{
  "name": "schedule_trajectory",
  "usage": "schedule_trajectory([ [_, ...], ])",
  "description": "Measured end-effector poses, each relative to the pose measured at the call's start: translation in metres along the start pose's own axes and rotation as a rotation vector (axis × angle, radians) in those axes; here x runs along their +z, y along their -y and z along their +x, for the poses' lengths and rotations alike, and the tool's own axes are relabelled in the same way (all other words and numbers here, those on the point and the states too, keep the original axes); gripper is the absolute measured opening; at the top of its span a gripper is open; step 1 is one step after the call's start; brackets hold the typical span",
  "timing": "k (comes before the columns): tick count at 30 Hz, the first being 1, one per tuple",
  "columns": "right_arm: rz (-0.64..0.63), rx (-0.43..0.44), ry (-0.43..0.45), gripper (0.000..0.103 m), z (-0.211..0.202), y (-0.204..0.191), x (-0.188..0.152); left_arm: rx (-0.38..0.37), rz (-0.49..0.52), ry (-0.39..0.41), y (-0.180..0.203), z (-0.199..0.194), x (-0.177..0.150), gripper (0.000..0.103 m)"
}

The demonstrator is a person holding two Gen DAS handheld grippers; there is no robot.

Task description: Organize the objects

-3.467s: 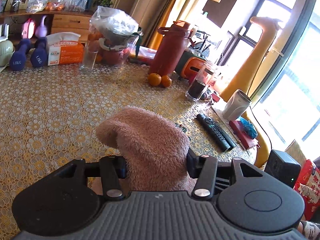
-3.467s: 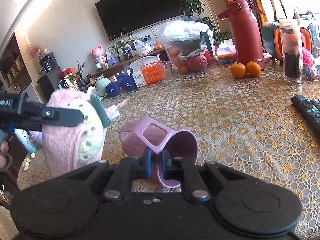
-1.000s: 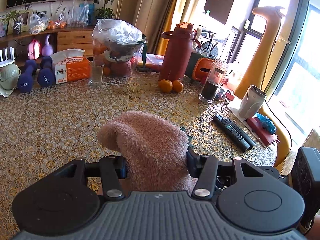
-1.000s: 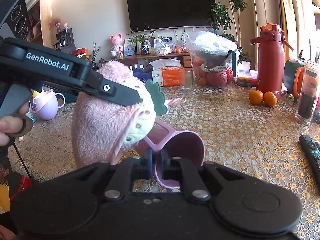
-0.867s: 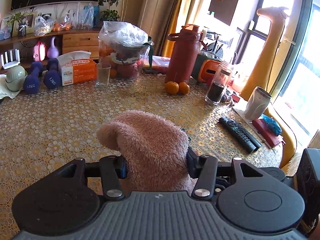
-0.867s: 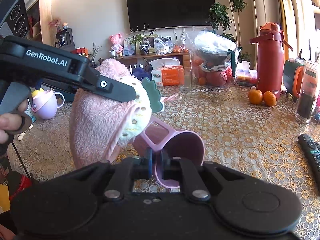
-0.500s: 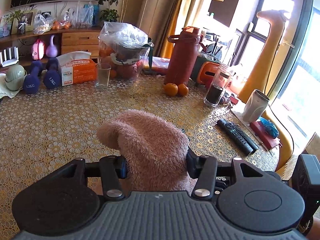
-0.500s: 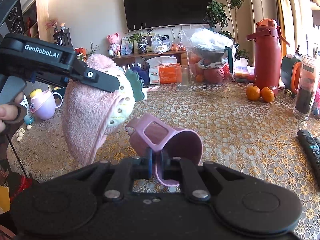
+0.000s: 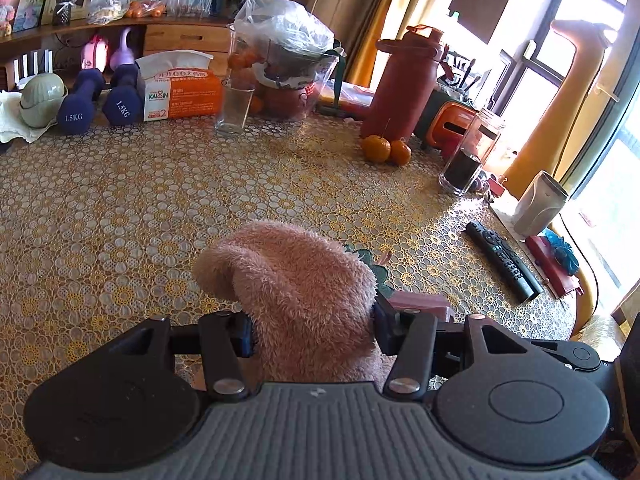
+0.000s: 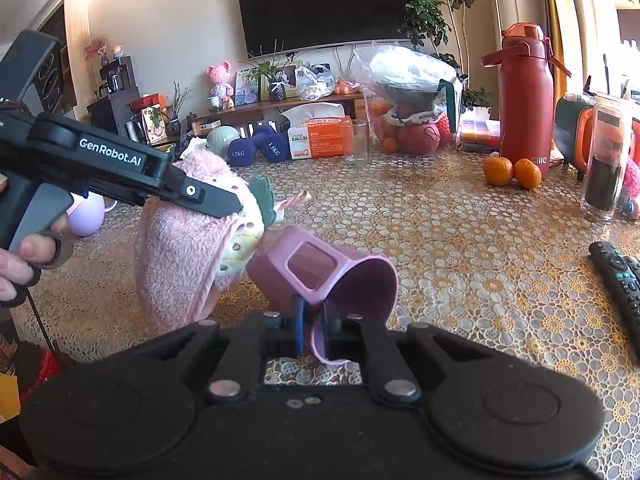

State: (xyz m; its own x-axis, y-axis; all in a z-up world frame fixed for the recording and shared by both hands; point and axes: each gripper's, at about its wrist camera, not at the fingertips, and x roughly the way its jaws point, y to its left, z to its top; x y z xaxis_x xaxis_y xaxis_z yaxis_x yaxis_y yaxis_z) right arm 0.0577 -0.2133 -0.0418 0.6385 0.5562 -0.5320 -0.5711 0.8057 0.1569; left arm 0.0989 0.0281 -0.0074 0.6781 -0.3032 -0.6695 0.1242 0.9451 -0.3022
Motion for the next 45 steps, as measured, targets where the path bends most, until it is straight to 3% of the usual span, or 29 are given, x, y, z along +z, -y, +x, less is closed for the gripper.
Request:
schedule_trajectory([
  [2, 0.012, 0.024, -0.007, 0.008, 0.000, 0.002, 0.000, 0.032, 0.018, 0.002, 0.000, 0.001, 0.000, 0.053],
  [5, 0.045, 0.039, -0.014, 0.016, -0.005, 0.006, 0.000, 0.100, 0.045, -0.043, 0.000, 0.009, -0.005, 0.053],
  [9, 0.129, 0.081, -0.012, 0.019, -0.017, 0.019, 0.000, 0.102, 0.028, -0.071, -0.010, 0.015, -0.018, 0.052],
  [18, 0.454, 0.082, 0.046, 0.026, -0.023, 0.073, 0.006, 0.067, -0.001, -0.004, -0.012, -0.007, -0.003, 0.052],
  [27, 0.537, 0.141, 0.015, 0.028, -0.001, 0.068, 0.012, 0.021, 0.107, 0.066, 0.021, -0.010, 0.030, 0.053],
  [39, 0.631, 0.152, 0.007, 0.023, 0.010, 0.076, 0.013, -0.005, 0.145, 0.069, 0.032, 0.000, 0.039, 0.053],
  [45, 0.575, 0.138, -0.002, 0.007, 0.014, 0.064, 0.015, -0.027, 0.147, 0.068, 0.032, -0.006, 0.039, 0.053],
])
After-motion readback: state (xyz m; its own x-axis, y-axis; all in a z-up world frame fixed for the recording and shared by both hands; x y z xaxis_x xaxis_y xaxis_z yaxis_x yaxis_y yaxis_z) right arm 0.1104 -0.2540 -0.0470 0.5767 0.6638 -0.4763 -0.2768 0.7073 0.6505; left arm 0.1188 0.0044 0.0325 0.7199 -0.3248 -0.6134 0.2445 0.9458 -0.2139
